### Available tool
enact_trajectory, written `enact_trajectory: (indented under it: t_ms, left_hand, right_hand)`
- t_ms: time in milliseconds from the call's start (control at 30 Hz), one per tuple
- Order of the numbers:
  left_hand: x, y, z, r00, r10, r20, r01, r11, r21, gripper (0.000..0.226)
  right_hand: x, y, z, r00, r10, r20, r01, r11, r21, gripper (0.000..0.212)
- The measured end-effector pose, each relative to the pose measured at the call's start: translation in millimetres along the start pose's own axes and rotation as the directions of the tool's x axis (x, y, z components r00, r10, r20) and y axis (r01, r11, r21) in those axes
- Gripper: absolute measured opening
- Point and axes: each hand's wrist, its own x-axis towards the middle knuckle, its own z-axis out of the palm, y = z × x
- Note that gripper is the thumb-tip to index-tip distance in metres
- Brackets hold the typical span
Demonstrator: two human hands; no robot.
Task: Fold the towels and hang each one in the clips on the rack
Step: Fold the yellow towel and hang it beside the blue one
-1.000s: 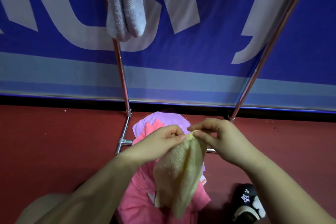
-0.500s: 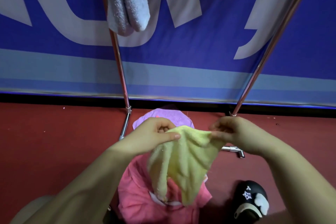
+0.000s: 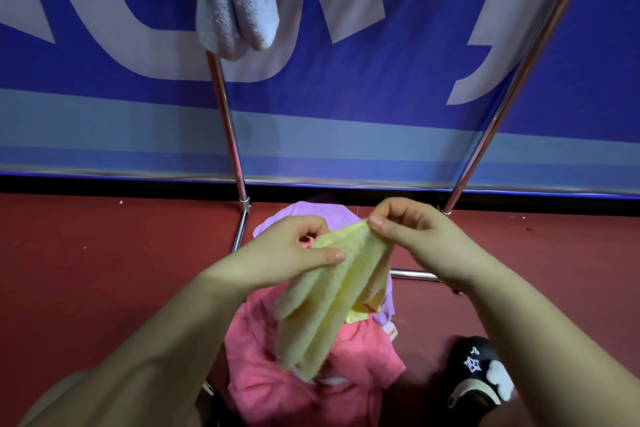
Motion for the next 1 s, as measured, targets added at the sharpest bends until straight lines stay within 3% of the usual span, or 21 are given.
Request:
enact_trajectory:
  t_ms: [67,133,300,467,533,600,667,733,833,1000]
  left_hand:
    - [-2.0,-6.7,-5.0,0.999,-0.028,0.022,0.024,0.984,0.179,0.065]
    - [-5.1,-9.1,-10.2,0.999,-0.041,0.034,0.032,0.974,0.224,0.072]
    - [-7.9,-14.4,-26.1,0.998,-0.061,-0.013,0.062,0.981,0.186,0.031]
    - [-8.2,-28.8,-34.2,0.996,-0.073,0.053,0.061,0.979,0.195,0.017]
    - [-7.9,-26.2,-32.3,0.997,-0.065,0.031,0.063,0.996,0.055,0.009]
    - [-6.3,-17.0,-26.4,0.999,-0.048,-0.009,0.046,0.992,-0.12,0.012]
    - [-4.8,-6.6,-17.4,0.998,-0.045,-0.039,0.033,0.965,-0.259,0.012]
    - [-2.7,0.5,-6.2,0.999,-0.029,-0.036,0.014,0.935,-0.355,0.01]
    - [0.4,5.3,5.5,1.0,0.001,0.019,0.006,0.918,-0.396,0.011]
    - [5.3,6.2,10.4,0.999,-0.031,0.008,0.031,0.863,-0.504,0.017]
  right_hand:
    - [-0.4,-4.2,-2.6,0.996,-0.022,-0.087,0.022,1.0,0.007,0.018]
    - [-1.5,-7.8,-9.8,0.981,-0.041,-0.187,0.037,0.999,-0.023,0.02]
    - [-5.8,-3.3,-38.3,0.904,-0.047,-0.426,-0.129,0.918,-0.375,0.02]
    - [-6.5,6.7,-46.4,0.872,0.046,-0.488,-0.332,0.786,-0.521,0.023]
    - [-6.2,9.2,-48.3,0.858,0.069,-0.509,-0.387,0.739,-0.552,0.023]
    - [-7.0,10.0,-44.4,0.881,0.096,-0.464,-0.385,0.715,-0.584,0.023]
    - [-7.4,9.3,-29.2,0.942,0.095,-0.322,-0.262,0.806,-0.53,0.019]
    - [-7.3,6.4,-4.9,0.99,0.076,-0.122,-0.111,0.941,-0.319,0.011]
    - [-5.3,9.4,19.0,0.995,0.069,0.071,-0.064,0.995,-0.072,0.016]
    - [-1.4,14.1,15.8,0.998,0.053,-0.041,-0.06,0.979,-0.195,0.005]
